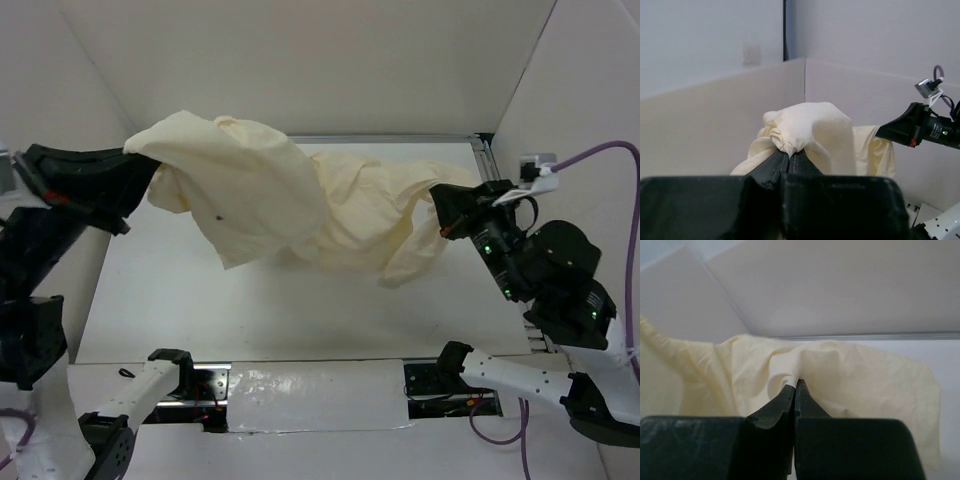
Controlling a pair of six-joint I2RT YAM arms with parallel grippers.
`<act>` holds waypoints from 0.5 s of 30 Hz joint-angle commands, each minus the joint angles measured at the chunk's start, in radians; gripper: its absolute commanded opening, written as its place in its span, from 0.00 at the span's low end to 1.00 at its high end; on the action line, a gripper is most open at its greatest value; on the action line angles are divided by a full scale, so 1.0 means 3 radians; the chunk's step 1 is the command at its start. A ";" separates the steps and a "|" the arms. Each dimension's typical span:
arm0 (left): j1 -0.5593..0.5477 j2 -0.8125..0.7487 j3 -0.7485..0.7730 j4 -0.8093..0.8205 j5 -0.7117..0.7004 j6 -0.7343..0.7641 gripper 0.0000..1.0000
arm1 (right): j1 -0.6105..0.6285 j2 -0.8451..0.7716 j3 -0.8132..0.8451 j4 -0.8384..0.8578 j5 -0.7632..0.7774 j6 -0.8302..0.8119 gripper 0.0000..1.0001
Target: Zip up the jacket
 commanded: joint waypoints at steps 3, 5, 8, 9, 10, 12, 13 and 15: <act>-0.0004 0.0276 0.0133 0.0029 0.0025 -0.0227 0.00 | 0.0196 0.0042 0.0161 -0.0200 0.0816 -0.0037 0.00; -0.0004 0.0459 0.0041 0.0064 -0.0169 -0.0288 0.00 | 0.0049 0.0185 0.0161 -0.0307 0.0980 0.0111 0.00; -0.0009 0.0899 -0.0016 -0.0032 -0.0298 -0.0309 0.00 | -0.0704 0.0482 0.0166 -0.0502 0.0636 0.0361 0.00; -0.0009 0.1133 -0.0041 -0.0012 -0.0303 -0.0304 0.00 | -0.0998 0.0568 0.0024 -0.0431 -0.0040 0.0377 0.00; -0.0009 0.1231 -0.0153 0.0039 -0.0374 -0.0299 0.00 | -0.1299 0.0726 -0.0068 -0.0294 -0.0396 0.0377 0.00; -0.0009 0.1623 -0.0286 0.0115 -0.0527 -0.0304 0.00 | -0.1899 0.0921 -0.0313 -0.0145 -0.1086 0.0413 0.00; -0.0014 0.1768 -0.0287 0.0131 -0.0569 -0.0279 0.00 | -0.2017 0.1119 -0.0411 0.0028 -0.1176 0.0408 0.00; -0.0025 0.2237 -0.0307 0.0192 -0.0539 -0.0217 0.00 | -0.2141 0.1436 -0.0631 0.0218 -0.1360 0.0342 0.00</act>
